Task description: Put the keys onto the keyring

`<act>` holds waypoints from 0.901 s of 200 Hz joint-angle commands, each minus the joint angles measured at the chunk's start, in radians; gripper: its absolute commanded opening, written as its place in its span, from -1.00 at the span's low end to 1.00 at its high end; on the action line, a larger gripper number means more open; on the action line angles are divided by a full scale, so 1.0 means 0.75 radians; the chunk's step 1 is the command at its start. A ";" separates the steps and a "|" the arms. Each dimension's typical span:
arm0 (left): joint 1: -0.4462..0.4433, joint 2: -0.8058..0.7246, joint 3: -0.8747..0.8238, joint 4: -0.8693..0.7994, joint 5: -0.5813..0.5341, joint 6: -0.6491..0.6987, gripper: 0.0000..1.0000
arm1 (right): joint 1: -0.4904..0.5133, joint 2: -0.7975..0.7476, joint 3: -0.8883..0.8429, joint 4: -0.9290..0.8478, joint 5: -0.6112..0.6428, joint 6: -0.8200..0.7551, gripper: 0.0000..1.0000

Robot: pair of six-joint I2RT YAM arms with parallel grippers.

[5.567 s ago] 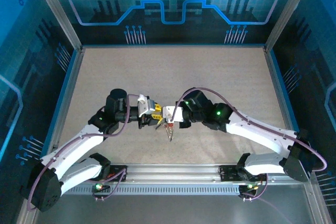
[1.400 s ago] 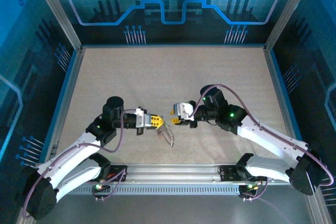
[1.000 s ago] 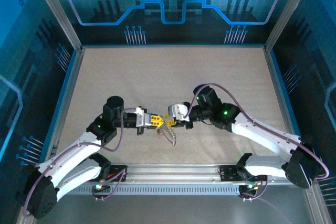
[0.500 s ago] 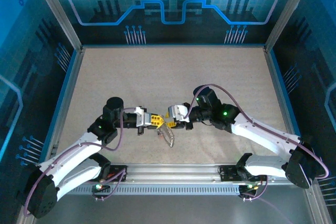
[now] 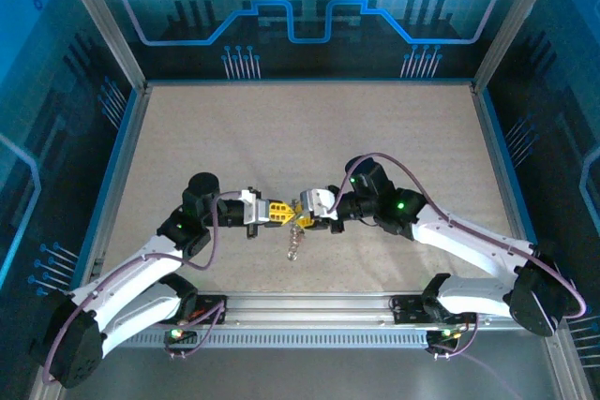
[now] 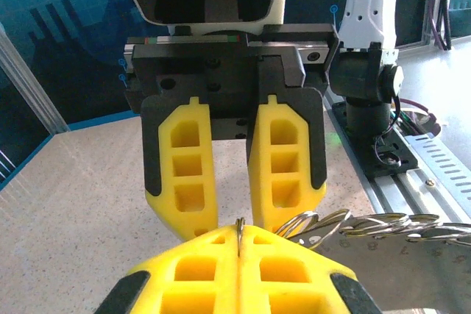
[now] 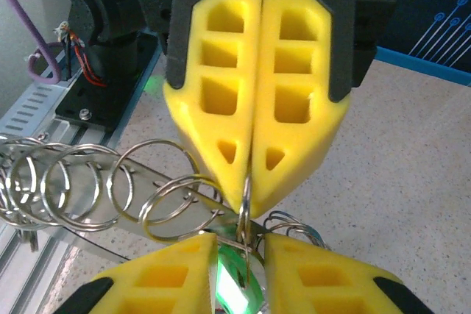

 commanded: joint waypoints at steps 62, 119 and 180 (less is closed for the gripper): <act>-0.005 0.028 0.005 0.101 0.031 -0.030 -1.00 | 0.017 -0.036 -0.045 0.131 0.028 0.065 -0.81; -0.006 0.038 0.069 -0.113 -0.073 0.027 -0.70 | 0.035 -0.062 -0.015 0.040 0.177 0.024 -1.00; -0.006 0.073 0.132 -0.320 -0.158 0.125 -0.70 | 0.117 0.007 0.170 -0.223 0.456 0.003 -1.00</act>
